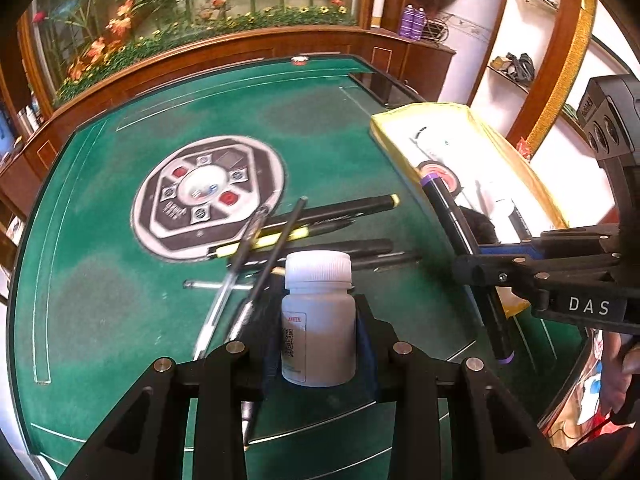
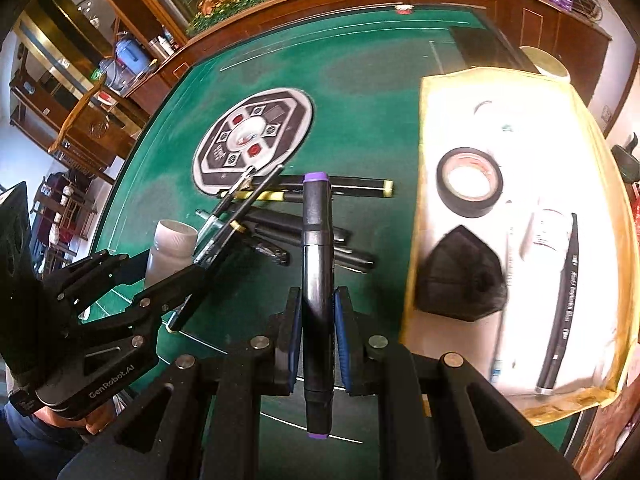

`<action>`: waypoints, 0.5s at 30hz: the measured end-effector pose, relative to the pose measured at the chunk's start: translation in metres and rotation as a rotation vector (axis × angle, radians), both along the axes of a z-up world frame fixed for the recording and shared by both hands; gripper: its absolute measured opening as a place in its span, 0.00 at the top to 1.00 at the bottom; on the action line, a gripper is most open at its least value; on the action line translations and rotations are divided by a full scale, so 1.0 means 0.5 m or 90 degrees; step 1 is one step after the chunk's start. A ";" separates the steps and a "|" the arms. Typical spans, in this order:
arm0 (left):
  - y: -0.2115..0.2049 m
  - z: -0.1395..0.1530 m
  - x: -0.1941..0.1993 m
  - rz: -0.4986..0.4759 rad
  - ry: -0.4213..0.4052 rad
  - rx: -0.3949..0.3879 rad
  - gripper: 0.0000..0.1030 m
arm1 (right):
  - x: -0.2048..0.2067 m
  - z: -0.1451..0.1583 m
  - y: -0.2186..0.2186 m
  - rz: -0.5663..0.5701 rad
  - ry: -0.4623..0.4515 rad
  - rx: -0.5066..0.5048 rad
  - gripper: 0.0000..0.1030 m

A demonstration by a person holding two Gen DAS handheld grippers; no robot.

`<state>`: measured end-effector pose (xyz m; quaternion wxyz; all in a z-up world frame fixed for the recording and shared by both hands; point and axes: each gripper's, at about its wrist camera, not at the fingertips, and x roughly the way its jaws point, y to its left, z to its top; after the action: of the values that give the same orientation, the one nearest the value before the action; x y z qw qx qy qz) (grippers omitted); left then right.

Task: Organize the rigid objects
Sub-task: 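Carry the purple-capped marker and white bottle over the tray with both tools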

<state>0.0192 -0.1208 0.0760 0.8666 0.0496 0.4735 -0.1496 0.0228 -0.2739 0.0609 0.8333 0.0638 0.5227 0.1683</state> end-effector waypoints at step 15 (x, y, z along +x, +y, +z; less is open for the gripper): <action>-0.143 0.027 0.013 -0.067 -0.017 -0.009 0.66 | 0.008 0.016 -0.145 -0.081 -0.005 0.003 0.86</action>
<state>0.0257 -0.1925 0.0896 0.8641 0.0699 0.4576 -0.1976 0.0266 -0.3463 0.0691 0.8443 0.0979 0.5139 0.1164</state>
